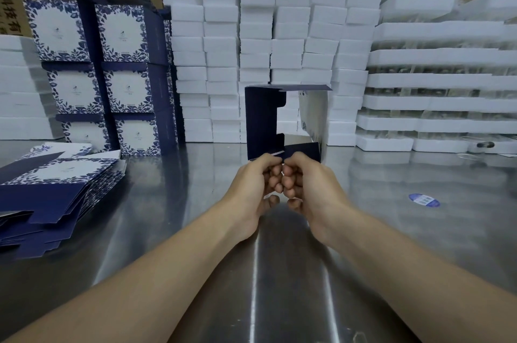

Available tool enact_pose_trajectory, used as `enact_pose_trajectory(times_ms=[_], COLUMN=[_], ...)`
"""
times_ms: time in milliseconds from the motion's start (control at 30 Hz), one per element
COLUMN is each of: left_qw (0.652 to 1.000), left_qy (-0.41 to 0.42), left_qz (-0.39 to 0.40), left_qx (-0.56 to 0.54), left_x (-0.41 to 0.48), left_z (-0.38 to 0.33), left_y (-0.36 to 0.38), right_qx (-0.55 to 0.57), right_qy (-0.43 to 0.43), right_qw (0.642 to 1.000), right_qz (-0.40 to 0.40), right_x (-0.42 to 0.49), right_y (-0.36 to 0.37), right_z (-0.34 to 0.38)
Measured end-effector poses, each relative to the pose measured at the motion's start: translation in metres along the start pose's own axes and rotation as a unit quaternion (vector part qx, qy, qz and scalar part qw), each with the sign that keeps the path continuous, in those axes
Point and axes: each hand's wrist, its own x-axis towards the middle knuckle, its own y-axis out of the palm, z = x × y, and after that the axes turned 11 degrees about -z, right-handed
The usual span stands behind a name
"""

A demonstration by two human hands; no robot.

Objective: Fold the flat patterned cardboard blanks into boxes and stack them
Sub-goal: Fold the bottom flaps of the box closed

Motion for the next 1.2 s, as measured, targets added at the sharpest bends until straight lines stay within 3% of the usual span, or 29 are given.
enact_pose_trajectory(times_ms=[567, 867, 1200], left_qw=[1.000, 1.000, 1.000], left_qy=[0.004, 0.001, 0.000], left_qz=[0.005, -0.009, -0.016], left_qx=[0.003, -0.006, 0.003], left_x=[-0.0017, -0.0024, -0.0026], left_z=[-0.0015, -0.0009, -0.0018], left_y=[0.0001, -0.0002, 0.0024], right_qx=[0.017, 0.035, 0.016], right_qy=[0.011, -0.001, 0.012], right_qw=[1.000, 0.998, 1.000], right_qz=[0.007, -0.053, -0.001], right_x=[-0.0012, 0.0013, 0.0009], right_y=[0.0014, -0.0002, 0.0015], right_z=[0.0030, 0.0024, 0.0005])
